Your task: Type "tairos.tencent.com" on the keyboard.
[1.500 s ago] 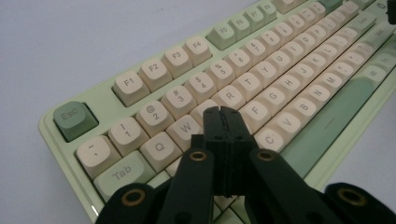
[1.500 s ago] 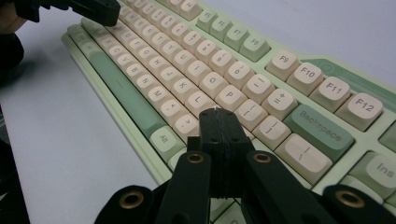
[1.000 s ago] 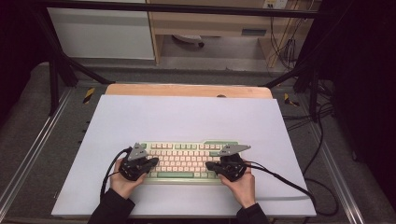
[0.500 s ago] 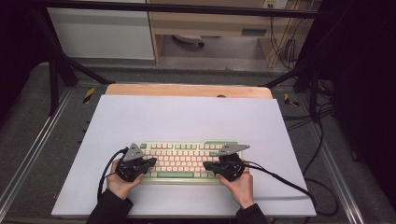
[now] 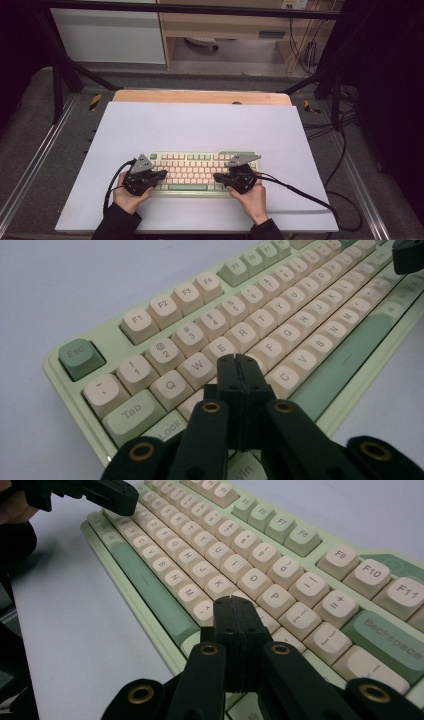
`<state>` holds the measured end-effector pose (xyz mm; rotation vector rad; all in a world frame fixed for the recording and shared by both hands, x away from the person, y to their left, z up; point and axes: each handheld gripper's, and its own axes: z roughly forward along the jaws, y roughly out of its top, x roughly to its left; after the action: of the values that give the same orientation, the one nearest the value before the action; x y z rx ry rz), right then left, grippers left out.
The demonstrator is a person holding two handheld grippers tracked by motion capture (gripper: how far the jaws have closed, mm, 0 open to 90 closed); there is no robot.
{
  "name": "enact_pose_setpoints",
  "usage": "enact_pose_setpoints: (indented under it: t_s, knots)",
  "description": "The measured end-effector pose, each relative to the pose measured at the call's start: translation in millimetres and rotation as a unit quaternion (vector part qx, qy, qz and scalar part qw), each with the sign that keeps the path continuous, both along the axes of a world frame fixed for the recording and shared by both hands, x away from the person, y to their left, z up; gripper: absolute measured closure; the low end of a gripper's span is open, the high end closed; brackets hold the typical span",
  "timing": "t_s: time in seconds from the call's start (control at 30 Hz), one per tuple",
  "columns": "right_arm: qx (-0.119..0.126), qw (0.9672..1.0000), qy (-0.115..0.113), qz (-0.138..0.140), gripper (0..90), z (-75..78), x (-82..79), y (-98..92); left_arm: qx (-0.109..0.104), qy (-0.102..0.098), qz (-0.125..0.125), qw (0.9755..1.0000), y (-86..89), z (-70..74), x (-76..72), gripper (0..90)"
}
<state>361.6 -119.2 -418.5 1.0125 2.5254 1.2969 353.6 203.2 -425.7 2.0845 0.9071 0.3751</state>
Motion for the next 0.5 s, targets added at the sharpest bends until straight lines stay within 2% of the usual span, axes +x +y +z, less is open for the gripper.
enact_pose_setpoints:
  t_s: [0.5]
  knots:
    - [0.002, 1.0000, 0.000, 0.008, 90.0, -4.5, 3.1, 8.1, -0.002, 0.000, 0.000, 1.0000, 0.6, 0.5, -0.1, 90.0]
